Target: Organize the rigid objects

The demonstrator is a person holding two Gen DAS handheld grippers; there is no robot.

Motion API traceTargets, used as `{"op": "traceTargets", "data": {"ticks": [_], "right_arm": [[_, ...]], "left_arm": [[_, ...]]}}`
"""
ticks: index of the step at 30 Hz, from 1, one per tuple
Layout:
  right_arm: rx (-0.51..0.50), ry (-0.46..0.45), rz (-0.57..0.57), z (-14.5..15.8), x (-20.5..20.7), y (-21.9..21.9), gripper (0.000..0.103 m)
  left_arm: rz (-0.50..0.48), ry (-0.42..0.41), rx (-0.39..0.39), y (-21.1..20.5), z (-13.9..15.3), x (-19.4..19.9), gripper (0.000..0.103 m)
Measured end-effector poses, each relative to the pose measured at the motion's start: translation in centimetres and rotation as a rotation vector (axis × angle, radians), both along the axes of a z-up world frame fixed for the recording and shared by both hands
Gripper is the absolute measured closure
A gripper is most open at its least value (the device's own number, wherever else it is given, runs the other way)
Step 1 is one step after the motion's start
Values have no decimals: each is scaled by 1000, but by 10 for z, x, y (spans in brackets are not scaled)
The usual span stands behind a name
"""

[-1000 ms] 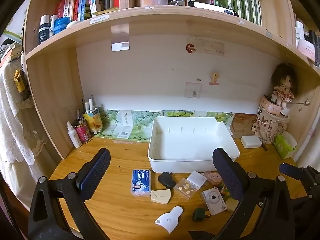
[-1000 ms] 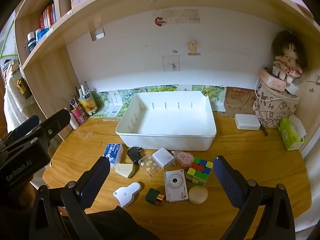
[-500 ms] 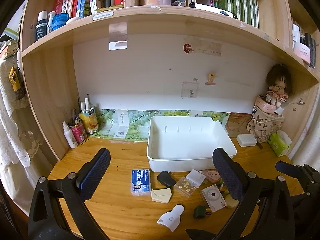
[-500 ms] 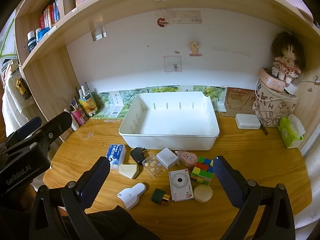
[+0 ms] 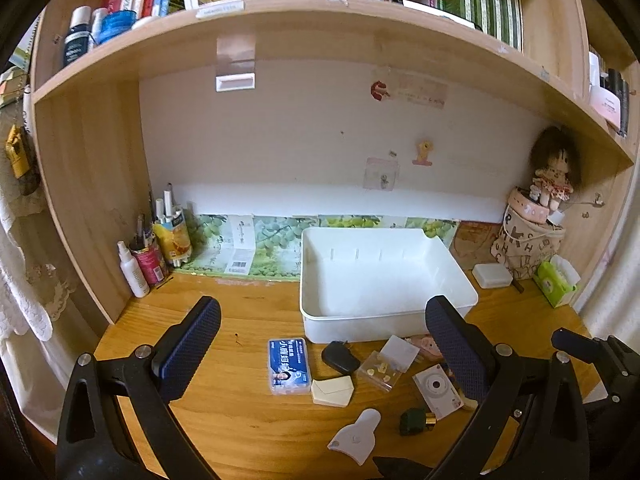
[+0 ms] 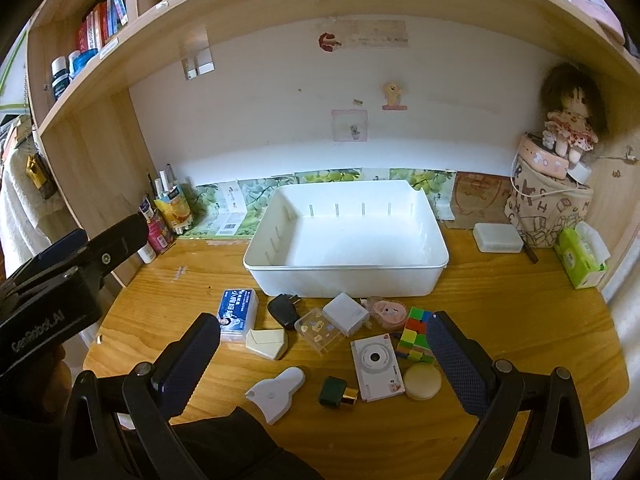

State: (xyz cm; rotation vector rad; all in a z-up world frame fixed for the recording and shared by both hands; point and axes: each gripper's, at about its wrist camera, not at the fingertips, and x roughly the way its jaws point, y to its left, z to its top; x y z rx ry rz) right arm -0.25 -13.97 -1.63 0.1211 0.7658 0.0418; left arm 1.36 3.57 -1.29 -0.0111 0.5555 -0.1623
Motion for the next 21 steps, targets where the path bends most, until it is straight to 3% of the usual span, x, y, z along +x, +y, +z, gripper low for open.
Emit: {"op": "traceTargets", "data": {"ticks": [12,21], "right_arm": [[18,98,-100,-16,-8,-12,0],[52,277,-151,-50,5,-47,0]], "left_arm": [[-67,116,31,-15,-18,14,1],[-39,339,70,-43,-51,37,1]]}}
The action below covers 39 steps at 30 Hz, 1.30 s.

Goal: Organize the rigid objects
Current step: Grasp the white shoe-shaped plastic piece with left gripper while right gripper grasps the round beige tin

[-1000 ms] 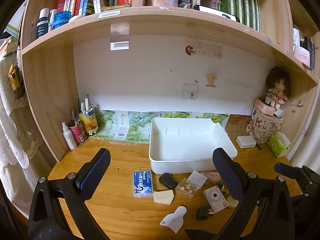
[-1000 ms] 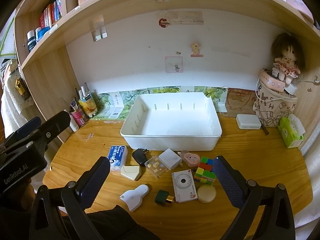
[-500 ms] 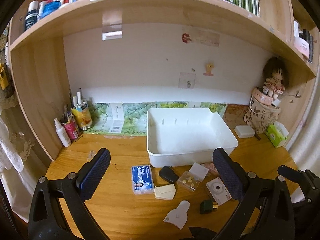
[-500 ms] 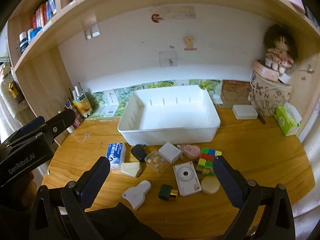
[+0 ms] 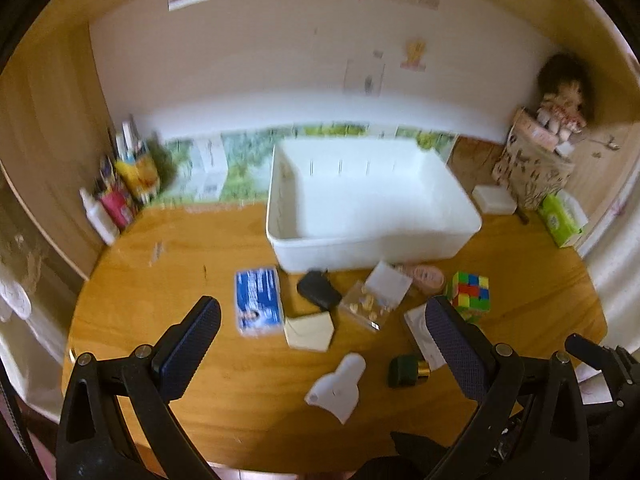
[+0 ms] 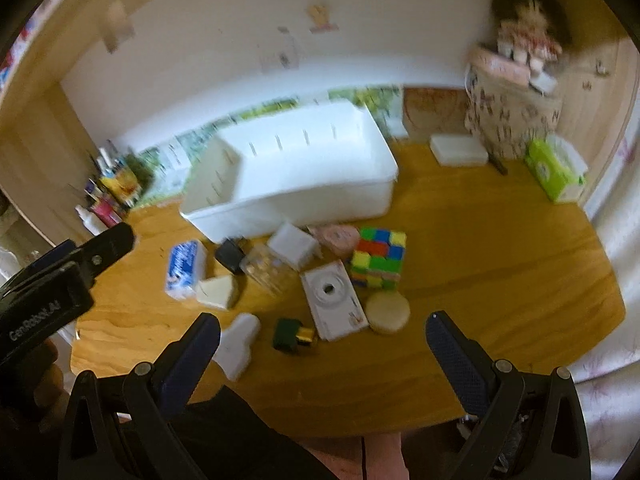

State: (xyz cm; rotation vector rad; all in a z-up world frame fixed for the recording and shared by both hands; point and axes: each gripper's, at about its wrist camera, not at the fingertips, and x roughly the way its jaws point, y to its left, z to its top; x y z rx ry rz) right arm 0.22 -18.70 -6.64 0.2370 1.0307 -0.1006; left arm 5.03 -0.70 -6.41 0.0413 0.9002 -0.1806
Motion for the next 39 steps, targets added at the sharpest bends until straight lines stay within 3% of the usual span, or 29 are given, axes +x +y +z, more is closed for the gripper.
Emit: {"op": "traceTargets", "data": {"ticks": [6,10,15,20,31,39], "right_arm": [[62,118,-4,-24,15,-29,0],[107,207,6,-41,28,-48,0],[141,303,24,-59,45,-66,0],[154,380,55,-78,64,-80,3],[132,522,211,-118,91,-80,11],[60,596,323,-139,105,-74,16]], "left_arm": [[77,164,34,-8,-29,13,1],[172,332,58,-7,-58,23,1],[295,543,0,3,-96,27,1],[396,676,-65,5,-124,23,1],[564,768,-162,5,-157,14,2],[646,779,-208,2,-168,30,2]]}}
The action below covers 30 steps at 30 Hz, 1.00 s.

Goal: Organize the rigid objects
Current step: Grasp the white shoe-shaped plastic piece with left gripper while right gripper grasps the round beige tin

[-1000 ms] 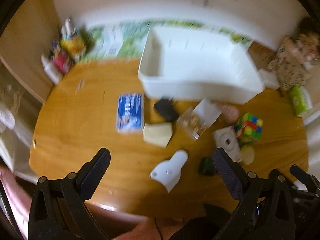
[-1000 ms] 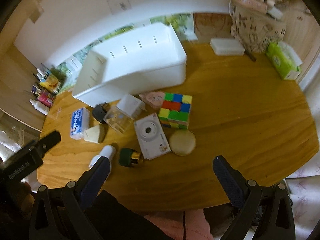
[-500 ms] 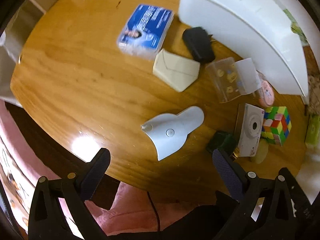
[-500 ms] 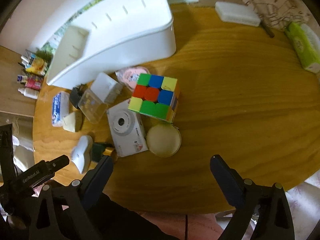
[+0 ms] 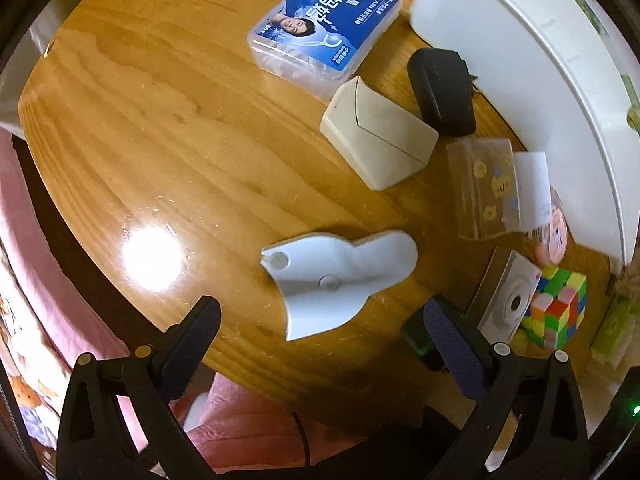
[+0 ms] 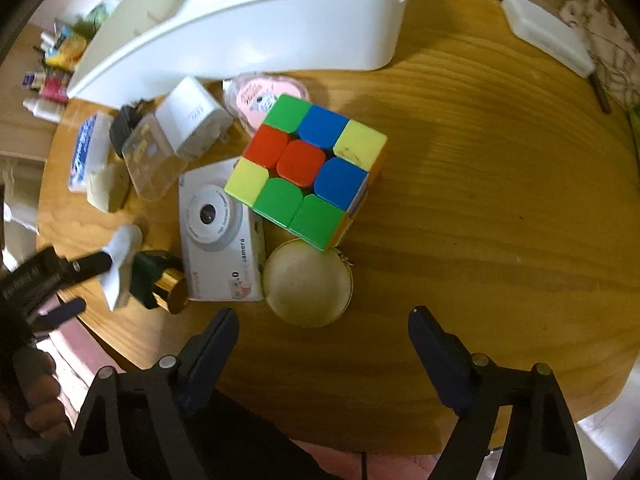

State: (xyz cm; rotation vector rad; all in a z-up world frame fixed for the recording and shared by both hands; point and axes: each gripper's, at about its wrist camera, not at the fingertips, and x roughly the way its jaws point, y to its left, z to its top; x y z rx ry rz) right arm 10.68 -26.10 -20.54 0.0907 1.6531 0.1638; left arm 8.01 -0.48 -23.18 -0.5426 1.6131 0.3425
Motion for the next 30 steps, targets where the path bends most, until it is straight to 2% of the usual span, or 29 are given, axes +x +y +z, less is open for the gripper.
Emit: {"op": "traceTargets", "data": {"ticks": [7,9,11,22,25,30], "right_arm": [[-3,36,105,-18,9,13,16],[-8,45,126,-21,10,15,16],[-16,51,150,-26,10,22,16],[-18,84,221,-65,19,48,20],[-22,73,241,-71,23,56,20],[-31,63,258,-77,23,67,21]], "left_arm": [[77,38,-20,5,-17,14,3],[97,56,-30,-1,-38,29,6],[116,70,-44,-1,-45,31,6],[158,85,-66,-1,-66,44,14],[161,83,-73,4,-77,46,16],[152,81,-64,1,-79,47,18]]}}
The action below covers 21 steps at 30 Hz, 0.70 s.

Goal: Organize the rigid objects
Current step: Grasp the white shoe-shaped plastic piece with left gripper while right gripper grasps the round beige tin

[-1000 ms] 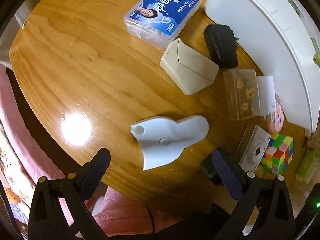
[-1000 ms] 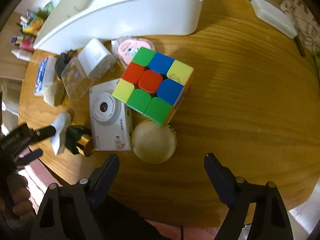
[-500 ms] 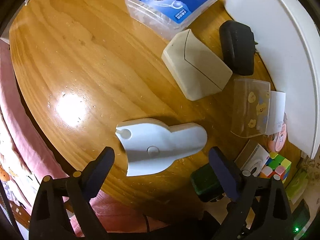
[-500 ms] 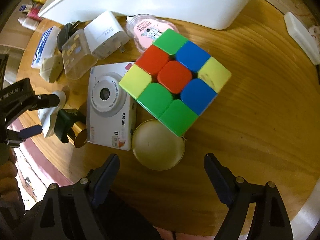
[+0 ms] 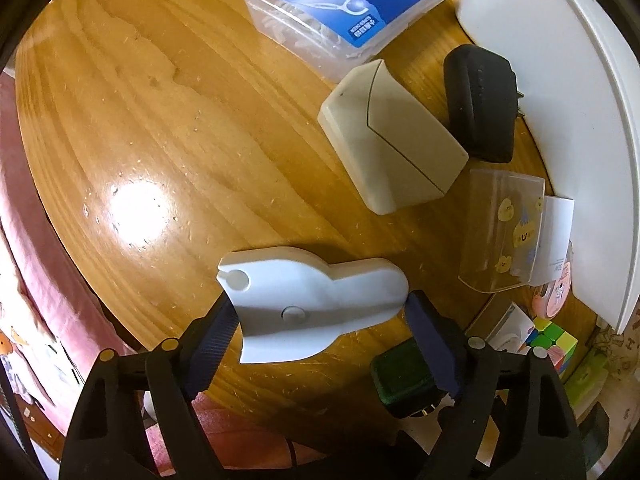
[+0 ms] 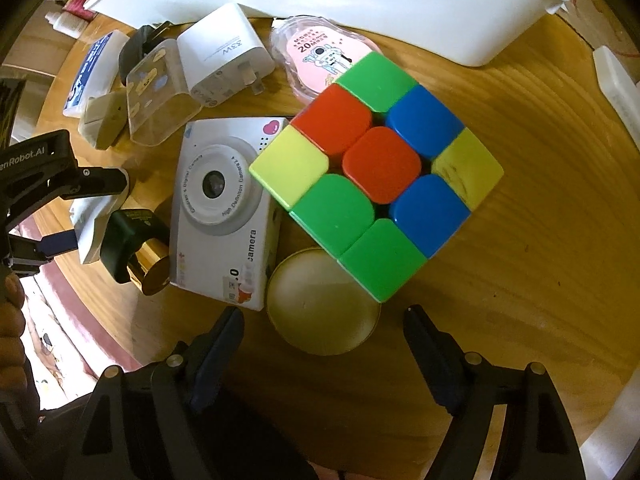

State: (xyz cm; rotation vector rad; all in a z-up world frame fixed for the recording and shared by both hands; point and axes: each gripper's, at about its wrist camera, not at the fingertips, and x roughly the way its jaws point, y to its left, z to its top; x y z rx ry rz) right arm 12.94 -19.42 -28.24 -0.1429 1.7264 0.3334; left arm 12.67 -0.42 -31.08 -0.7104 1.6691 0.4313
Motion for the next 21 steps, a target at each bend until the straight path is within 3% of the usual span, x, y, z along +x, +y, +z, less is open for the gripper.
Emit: {"op": "traceTargets", "data": {"ticks": [4,11,21], "right_arm": [[1,-11,8,-6,1,9,25],[-10,-40,19,-3,-3,18,47],[34,-53,-25,1,-3,7,48]], "left_arm": [[-6,-1,-3,-3,4,7,19],[-18,-12,-19,-3,10,9,19],[-43,-46,-39,6,27,-17,19]]}}
